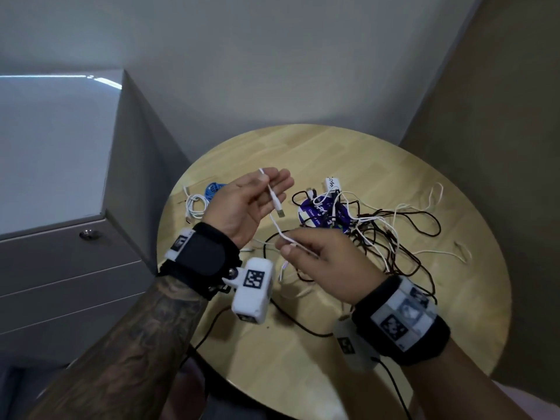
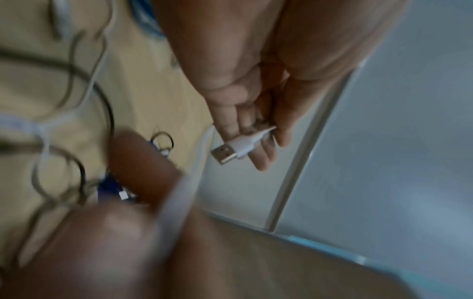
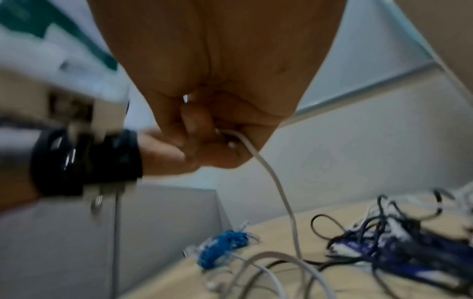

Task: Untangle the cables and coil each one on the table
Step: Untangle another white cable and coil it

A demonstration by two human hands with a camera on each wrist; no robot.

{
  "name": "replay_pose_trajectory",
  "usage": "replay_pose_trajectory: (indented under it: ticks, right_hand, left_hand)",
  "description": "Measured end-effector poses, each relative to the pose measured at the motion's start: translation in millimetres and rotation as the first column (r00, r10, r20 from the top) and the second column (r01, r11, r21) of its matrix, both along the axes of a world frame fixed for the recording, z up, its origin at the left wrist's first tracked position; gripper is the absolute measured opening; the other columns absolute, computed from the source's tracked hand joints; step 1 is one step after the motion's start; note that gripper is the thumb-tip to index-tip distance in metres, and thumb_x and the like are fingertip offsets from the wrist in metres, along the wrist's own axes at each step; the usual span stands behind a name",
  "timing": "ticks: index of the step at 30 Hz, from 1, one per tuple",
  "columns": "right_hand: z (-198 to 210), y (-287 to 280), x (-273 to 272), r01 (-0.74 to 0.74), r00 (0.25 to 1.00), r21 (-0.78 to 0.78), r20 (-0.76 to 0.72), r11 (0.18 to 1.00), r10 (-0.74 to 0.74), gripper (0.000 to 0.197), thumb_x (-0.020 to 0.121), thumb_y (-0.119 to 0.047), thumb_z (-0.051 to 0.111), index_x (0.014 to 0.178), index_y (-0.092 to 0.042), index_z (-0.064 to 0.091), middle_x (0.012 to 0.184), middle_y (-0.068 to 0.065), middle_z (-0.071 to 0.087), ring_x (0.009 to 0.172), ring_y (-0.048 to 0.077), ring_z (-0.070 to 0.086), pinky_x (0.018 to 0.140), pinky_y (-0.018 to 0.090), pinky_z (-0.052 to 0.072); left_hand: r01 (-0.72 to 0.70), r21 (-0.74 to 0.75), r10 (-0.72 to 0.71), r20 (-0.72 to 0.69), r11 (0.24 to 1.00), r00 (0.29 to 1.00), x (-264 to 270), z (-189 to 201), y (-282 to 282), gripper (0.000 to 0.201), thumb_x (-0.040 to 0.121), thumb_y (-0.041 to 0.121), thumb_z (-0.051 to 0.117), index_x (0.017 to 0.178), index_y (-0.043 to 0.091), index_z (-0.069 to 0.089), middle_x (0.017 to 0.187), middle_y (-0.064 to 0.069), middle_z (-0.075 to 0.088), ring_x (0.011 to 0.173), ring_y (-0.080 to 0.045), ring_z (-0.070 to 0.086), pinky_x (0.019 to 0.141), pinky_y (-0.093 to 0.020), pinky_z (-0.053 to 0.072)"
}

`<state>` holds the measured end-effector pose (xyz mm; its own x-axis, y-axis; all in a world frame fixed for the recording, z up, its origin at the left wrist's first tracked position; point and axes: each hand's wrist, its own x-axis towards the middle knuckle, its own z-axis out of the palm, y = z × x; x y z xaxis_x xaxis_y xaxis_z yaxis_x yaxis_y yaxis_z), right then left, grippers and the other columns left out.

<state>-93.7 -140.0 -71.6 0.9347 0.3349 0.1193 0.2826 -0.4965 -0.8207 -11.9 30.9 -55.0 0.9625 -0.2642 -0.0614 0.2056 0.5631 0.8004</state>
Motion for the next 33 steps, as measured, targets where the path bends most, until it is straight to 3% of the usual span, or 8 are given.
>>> replay_pose_trajectory:
  ticks: [3, 6, 9, 13, 19, 27, 30, 33]
  right_hand:
    - [25, -9, -2, 0.052, 0.995, 0.283, -0.1, 0.958, -0.024, 0.024, 0.092, -0.015, 0.068, 0.069, -0.01, 0.065, 0.058, 0.006, 0.056, 0.054, 0.011, 0.049, 0.056, 0.025, 0.042]
    - [46, -18, -3, 0.124, 0.988, 0.522, -0.147, 0.844, -0.054, 0.017, 0.088, -0.021, 0.063, 0.073, -0.015, 0.07, 0.053, 0.002, 0.043, 0.046, 0.012, 0.035, 0.052, 0.025, 0.042]
    - [56, -25, -1, 0.207, 0.978, 0.528, -0.104, 0.824, -0.179, 0.019, 0.101, -0.013, 0.056, 0.088, -0.006, 0.069, 0.052, -0.012, 0.043, 0.046, 0.004, 0.033, 0.047, 0.018, 0.03]
    - [56, -36, 6, 0.327, 0.926, 0.428, 0.034, 0.843, -0.377, 0.019, 0.103, -0.006, 0.054, 0.094, -0.001, 0.069, 0.057, -0.02, 0.061, 0.049, -0.004, 0.053, 0.051, 0.008, 0.039]
    - [31, -45, 19, 0.465, 0.855, 0.356, 0.058, 0.811, -0.516, 0.013, 0.099, -0.012, 0.063, 0.092, -0.016, 0.074, 0.085, -0.007, 0.073, 0.075, -0.004, 0.063, 0.072, 0.012, 0.047]
    - [40, -41, 21, 0.51, 0.705, 0.339, 0.361, 0.79, -0.61, 0.012, 0.098, -0.02, 0.064, 0.094, -0.015, 0.075, 0.087, 0.003, 0.07, 0.08, 0.011, 0.063, 0.075, 0.022, 0.047]
    - [29, -49, 25, 0.535, 0.758, 0.322, 0.225, 0.782, -0.611, 0.012, 0.099, -0.017, 0.063, 0.094, -0.014, 0.074, 0.084, -0.002, 0.07, 0.075, -0.001, 0.06, 0.071, 0.014, 0.045]
    - [9, -47, 26, 0.477, 0.858, 0.151, 0.134, 0.866, -0.496, 0.017, 0.101, -0.026, 0.06, 0.098, -0.02, 0.075, 0.076, -0.009, 0.069, 0.071, 0.006, 0.059, 0.068, 0.023, 0.047]
  left_hand:
    - [-0.106, 0.174, 0.083, 0.133, 0.979, 0.988, 1, -5, -5, 0.018, 0.098, 0.002, 0.048, 0.103, -0.002, 0.065, 0.109, -0.02, 0.07, 0.102, -0.03, 0.07, 0.091, -0.033, 0.055]
    - [-0.13, 0.311, 0.063, 0.216, 0.941, 0.974, 0, -1, -5, 0.017, 0.096, -0.001, 0.05, 0.098, -0.003, 0.068, 0.098, -0.02, 0.073, 0.089, -0.03, 0.072, 0.077, -0.03, 0.056]
    - [-0.023, 0.516, -0.145, 0.283, 0.856, 0.948, -11, 5, -15, 0.021, 0.095, 0.001, 0.05, 0.085, -0.003, 0.068, 0.081, -0.021, 0.069, 0.066, -0.026, 0.061, 0.058, -0.025, 0.048]
    - [0.149, 0.605, -0.326, 0.194, 0.782, 0.925, -23, 6, -27, 0.027, 0.085, 0.016, 0.042, 0.064, 0.009, 0.059, 0.056, -0.008, 0.052, 0.057, -0.025, 0.045, 0.051, -0.028, 0.038]
    - [0.571, 0.315, -0.602, -0.002, 0.758, 0.799, -27, 7, -27, 0.021, 0.079, 0.017, 0.038, 0.068, 0.01, 0.054, 0.061, -0.006, 0.034, 0.059, -0.022, 0.023, 0.056, -0.032, 0.032]
    - [0.519, 0.386, -0.563, 0.002, 0.763, 0.826, -26, 6, -35, 0.025, 0.083, 0.014, 0.04, 0.086, -0.001, 0.059, 0.064, -0.008, 0.049, 0.055, -0.016, 0.038, 0.058, -0.029, 0.043]
    - [0.519, 0.227, -0.535, 0.011, 0.824, 0.845, -23, 7, -28, 0.022, 0.089, 0.013, 0.045, 0.091, 0.0, 0.061, 0.07, -0.007, 0.05, 0.059, -0.015, 0.039, 0.066, -0.03, 0.043]
    - [0.513, -0.042, -0.511, 0.052, 0.857, 0.858, -17, 13, -16, 0.019, 0.095, 0.011, 0.043, 0.098, 0.005, 0.061, 0.076, -0.003, 0.05, 0.063, -0.011, 0.046, 0.072, -0.029, 0.049]
